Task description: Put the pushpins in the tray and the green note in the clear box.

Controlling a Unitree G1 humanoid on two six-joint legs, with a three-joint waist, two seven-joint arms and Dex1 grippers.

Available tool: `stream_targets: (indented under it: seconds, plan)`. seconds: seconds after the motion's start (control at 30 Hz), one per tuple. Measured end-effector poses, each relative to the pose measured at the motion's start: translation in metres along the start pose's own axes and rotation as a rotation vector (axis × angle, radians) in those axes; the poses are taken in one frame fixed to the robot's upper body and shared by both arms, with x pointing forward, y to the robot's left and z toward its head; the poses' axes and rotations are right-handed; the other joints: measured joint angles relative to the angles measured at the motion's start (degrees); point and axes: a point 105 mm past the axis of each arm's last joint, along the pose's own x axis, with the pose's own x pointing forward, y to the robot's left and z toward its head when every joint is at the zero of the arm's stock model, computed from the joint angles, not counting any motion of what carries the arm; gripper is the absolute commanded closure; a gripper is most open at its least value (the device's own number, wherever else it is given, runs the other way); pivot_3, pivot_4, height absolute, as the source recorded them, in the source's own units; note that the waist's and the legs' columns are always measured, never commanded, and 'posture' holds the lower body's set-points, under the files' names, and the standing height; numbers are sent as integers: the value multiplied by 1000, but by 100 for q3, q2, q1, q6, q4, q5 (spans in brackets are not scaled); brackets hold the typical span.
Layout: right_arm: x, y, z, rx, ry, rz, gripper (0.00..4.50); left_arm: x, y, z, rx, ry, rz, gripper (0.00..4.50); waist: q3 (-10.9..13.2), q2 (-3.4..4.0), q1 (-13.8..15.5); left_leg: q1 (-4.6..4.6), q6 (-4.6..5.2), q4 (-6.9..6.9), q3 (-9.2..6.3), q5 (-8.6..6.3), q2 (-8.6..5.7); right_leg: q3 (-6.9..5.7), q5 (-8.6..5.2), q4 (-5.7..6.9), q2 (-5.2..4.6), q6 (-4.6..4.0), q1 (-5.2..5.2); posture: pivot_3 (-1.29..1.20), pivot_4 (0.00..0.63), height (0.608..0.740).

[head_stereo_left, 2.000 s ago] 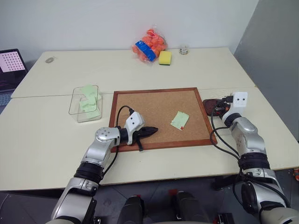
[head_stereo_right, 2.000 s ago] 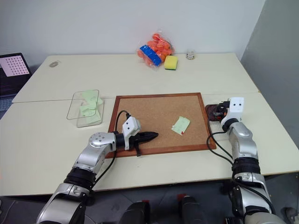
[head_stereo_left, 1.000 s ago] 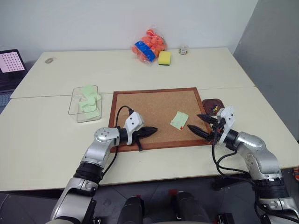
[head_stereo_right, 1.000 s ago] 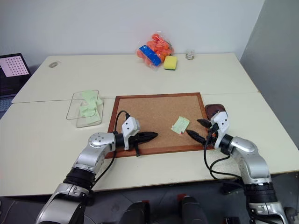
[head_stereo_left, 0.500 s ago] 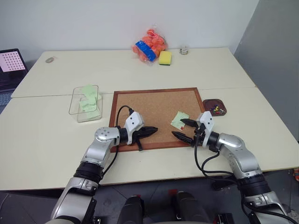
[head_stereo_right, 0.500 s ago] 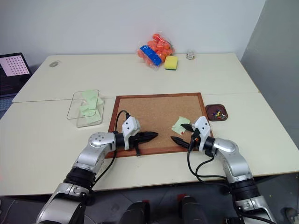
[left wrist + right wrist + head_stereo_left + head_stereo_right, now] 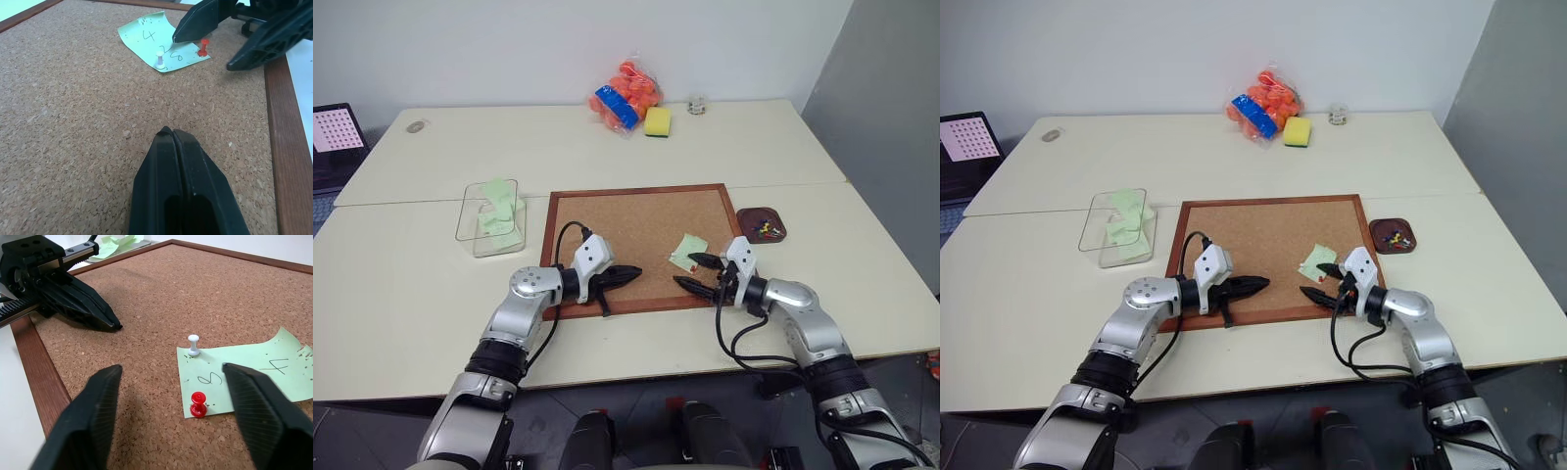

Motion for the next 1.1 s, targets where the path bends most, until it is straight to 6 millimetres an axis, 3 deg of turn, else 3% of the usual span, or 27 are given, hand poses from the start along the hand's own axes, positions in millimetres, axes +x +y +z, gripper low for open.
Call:
stream_targets:
  seconds: [0.4,0.93,1.1]
  plan:
    - [3,-4,1,-17,3,-10,4431,-1,0,0,4,0,0,4500,0,0,2,-1,0,0,0,0,0,0,0,-1,0,-1,0,0,150,740]
    - [2,-8,4,-10,-14,-51,4431,0,0,0,13,0,3,4500,1,1,5,-3,0,-1,0,0,0,0,0,0,1,-1,-1,0,150,740]
    - [-5,-15,35,-28,-113,-97,4431,0,1,0,14,0,7,4500,1,1,11,-4,0,-1,-3,0,0,-2,0,-2,0,-1,-1,0,150,740]
